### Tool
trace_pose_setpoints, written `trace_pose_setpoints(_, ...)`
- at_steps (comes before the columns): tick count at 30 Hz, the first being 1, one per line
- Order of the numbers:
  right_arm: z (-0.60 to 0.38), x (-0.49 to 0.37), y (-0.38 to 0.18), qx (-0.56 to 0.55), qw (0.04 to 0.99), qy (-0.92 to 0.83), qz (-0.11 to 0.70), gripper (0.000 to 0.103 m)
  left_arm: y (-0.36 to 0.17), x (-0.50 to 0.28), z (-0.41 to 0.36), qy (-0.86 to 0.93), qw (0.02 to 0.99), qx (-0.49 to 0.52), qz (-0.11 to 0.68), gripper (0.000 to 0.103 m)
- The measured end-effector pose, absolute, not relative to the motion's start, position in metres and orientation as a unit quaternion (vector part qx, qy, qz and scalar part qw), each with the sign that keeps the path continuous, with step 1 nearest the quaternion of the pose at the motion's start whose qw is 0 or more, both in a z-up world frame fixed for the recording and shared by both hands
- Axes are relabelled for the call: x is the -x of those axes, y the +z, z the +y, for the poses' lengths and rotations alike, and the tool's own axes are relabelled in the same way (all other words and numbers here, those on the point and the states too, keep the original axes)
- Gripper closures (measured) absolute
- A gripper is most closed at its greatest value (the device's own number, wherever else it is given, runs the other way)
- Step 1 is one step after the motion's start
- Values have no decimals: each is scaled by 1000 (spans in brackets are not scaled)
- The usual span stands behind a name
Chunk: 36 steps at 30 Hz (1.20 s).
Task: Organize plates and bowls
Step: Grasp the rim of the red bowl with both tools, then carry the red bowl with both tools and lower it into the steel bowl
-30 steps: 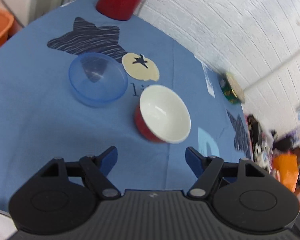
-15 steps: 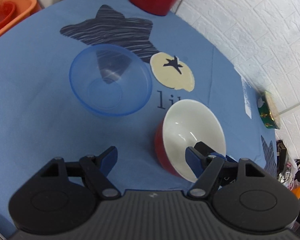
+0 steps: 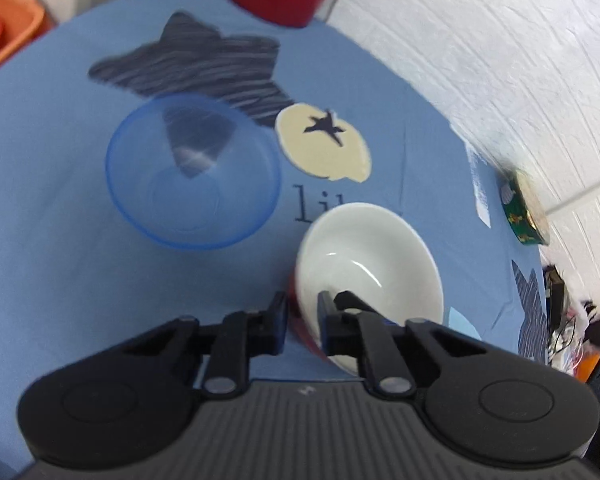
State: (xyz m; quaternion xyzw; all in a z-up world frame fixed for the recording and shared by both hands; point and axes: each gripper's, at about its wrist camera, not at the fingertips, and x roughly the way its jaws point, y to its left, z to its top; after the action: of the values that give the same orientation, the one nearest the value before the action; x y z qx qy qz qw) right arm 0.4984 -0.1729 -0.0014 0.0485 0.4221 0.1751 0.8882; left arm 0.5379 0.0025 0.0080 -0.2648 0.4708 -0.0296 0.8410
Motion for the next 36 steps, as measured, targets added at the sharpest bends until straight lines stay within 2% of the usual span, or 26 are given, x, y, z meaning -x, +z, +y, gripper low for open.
trace_pose_setpoints(9,-170,-460,13,-27,893,173,414,64,21,-504,0,-66,845,233,477,101)
trace_pose_setpoints(21,-184,-299,59,2,924,158,349,59,63,-358,-19,-140,846,194,477,101)
trace_pose_setpoints(28,-197,-223,51,4,922,130,364,58,49,-288,-37,-182,828,172,502,100)
trace_pose_setpoints(36,-200,-188,18,-30,912,125,388,57,18,-260,-38,-179,817,152,526,100)
